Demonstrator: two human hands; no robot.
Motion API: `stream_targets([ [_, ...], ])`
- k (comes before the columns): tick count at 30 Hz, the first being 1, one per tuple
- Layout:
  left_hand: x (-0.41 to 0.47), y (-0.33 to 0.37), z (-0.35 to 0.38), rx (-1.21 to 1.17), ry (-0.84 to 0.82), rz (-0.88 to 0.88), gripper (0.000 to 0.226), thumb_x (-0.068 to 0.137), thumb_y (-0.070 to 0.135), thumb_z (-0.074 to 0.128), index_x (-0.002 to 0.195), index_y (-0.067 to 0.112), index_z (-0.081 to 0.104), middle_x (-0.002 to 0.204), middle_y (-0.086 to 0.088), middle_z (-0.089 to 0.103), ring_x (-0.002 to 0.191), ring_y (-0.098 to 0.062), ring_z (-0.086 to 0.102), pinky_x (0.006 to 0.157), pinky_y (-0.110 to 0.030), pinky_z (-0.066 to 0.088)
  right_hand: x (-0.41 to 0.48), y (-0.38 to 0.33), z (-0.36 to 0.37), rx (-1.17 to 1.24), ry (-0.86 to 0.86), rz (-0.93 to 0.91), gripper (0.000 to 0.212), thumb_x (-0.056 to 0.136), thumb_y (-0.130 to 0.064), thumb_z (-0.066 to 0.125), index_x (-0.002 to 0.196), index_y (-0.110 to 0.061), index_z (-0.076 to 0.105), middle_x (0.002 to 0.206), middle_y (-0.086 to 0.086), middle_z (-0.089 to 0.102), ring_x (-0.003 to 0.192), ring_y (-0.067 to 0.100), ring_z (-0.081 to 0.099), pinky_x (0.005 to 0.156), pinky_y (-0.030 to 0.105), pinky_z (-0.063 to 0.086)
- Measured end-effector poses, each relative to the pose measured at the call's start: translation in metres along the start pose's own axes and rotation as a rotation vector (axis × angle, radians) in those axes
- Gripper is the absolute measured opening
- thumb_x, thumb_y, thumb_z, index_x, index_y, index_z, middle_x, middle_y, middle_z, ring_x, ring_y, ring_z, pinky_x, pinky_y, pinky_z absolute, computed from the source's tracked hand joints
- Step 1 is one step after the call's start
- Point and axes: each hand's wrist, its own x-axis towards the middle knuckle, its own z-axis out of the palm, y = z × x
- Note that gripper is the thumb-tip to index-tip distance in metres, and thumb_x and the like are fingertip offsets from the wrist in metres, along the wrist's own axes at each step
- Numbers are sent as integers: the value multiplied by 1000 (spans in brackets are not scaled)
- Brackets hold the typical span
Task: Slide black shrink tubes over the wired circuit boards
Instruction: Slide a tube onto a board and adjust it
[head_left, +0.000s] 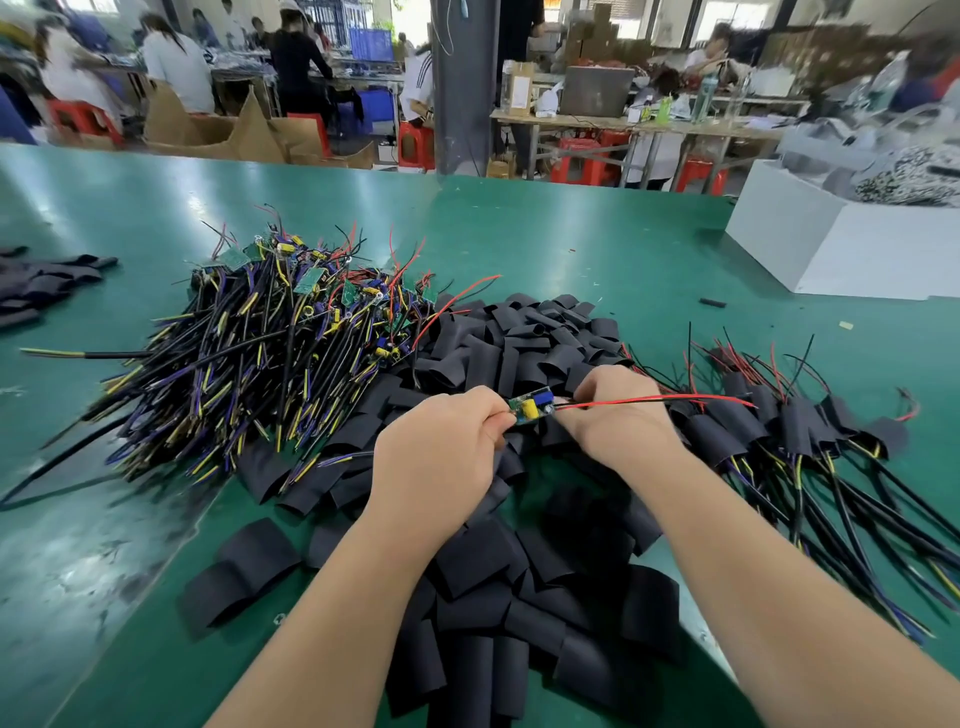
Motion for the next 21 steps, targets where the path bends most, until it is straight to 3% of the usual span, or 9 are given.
stream_targets([
  [6,1,-4,-3,-33,68,-3,17,97,29,49,94,24,65,80,9,67,81,-15,58,68,-37,45,5,-15,13,-171,-53,104,46,76,-56,69,87,-18,46,87,2,51,82,27,56,71,34,45],
  [11,1,-7,-3,-56,115,15,14,96,23,54,91,22,66,75,12,67,76,-13,58,62,-33,45,-1,-23,8,-115,-86,48,32,82,-37,69,93,-16,49,94,2,51,87,28,57,66,31,42],
  [13,2,-8,-4,-65,130,14,13,96,22,54,90,23,66,74,13,66,75,-12,57,60,-32,44,-7,-19,5,84,-18,-27,19,82,-25,66,79,-17,49,80,0,52,74,24,54,57,24,40],
  [15,2,-10,-4,-71,140,12,14,96,22,53,88,23,66,73,14,65,73,-11,55,58,-29,41,-13,-9,1,336,69,-83,32,76,-14,67,61,-16,39,56,-5,41,54,17,41,42,18,32],
  [17,3,-11,-4,-72,139,9,15,96,23,53,88,24,65,72,15,65,71,-9,53,56,-26,36,-21,4,-8,583,115,-58,46,73,-9,70,55,-18,29,44,-8,28,43,12,28,37,19,24],
  [19,4,-12,-3,-76,137,12,15,96,23,53,87,24,65,71,16,64,67,-7,50,55,-25,33,-30,18,-21,945,68,-9,55,76,-5,73,54,-22,25,48,-8,25,43,12,22,40,21,22],
  [21,4,-13,-2,-89,138,18,15,96,22,54,86,24,65,70,16,63,63,-6,48,54,-25,34,-39,34,-35,1358,-4,19,49,75,-1,72,56,-23,32,57,1,43,44,13,30,42,19,28],
])
